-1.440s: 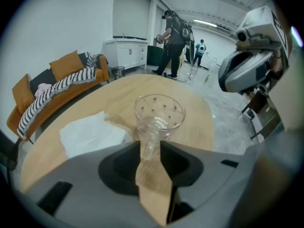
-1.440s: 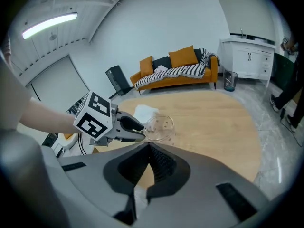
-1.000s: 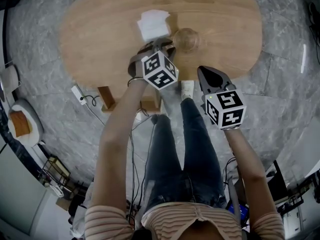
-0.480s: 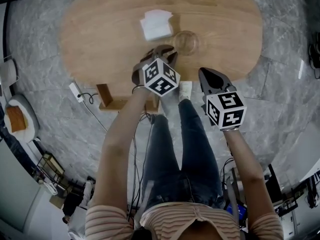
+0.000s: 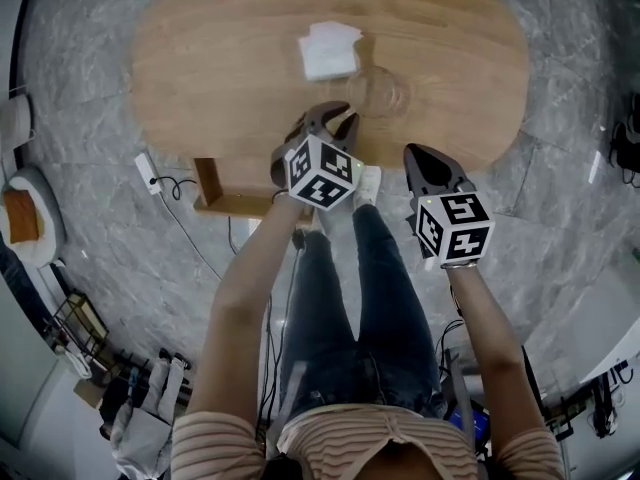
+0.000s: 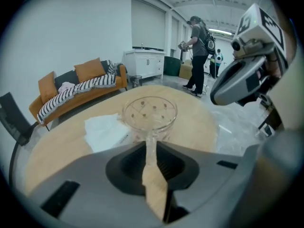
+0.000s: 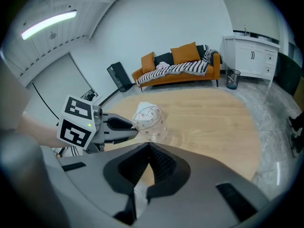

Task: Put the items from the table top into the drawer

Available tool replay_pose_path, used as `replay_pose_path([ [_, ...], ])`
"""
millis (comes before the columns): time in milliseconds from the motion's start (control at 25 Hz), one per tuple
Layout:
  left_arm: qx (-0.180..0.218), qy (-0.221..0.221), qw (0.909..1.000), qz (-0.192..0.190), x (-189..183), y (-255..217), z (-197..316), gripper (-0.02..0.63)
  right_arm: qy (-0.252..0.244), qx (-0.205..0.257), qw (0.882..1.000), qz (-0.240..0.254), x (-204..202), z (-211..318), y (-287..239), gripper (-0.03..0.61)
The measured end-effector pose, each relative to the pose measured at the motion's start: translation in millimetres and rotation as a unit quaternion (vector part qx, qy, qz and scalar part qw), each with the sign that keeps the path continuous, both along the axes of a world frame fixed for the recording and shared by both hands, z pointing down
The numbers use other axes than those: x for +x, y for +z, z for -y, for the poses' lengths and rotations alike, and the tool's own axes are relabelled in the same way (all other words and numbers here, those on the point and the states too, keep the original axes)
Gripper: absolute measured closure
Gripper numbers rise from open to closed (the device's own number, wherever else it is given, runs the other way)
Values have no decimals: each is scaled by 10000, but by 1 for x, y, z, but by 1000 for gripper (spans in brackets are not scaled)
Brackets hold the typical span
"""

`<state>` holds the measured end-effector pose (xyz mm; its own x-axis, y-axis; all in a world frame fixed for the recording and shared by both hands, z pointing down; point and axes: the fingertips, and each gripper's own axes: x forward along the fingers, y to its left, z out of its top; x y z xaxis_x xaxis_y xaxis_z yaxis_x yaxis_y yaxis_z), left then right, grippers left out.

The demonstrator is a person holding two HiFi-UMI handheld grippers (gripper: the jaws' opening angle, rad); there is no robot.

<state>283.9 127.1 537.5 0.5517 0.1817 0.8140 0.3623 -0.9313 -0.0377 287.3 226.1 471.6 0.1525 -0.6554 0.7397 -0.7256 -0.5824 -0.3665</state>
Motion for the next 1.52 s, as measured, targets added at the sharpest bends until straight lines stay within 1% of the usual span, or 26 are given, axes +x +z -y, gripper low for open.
replay_pose_path([
  [280, -59, -659, 9974, -290, -14, -37, 31, 557, -361, 67, 9992, -148, -7, 22, -17, 569],
  [440, 50, -1010, 9941, -403, -32, -59, 53, 557, -646, 130, 9976, -225, -17, 40, -31, 569],
  [600, 99, -1448, 9881, -499, -53, -77, 75, 557, -968, 200, 9948, -253, -32, 59, -44, 569],
  [760, 75, -1943, 9794, -541, -83, -88, 98, 557, -1267, 231, 9914, -251, -51, 80, -52, 569],
  [960, 86, -2661, 9620, -605, -127, -96, 127, 557, -1777, 256, 9834, -278, -80, 110, -57, 569],
  [1080, 86, -3082, 9493, -613, -159, -94, 138, 557, -2093, 227, 9771, -295, -99, 125, -57, 569],
  [1320, 40, -3888, 9195, -576, -227, -81, 162, 557, -2618, 157, 9645, -303, -139, 155, -52, 569],
  [1520, 25, -4486, 8924, -483, -284, -67, 176, 557, -3138, 70, 9490, -296, -176, 179, -45, 569],
])
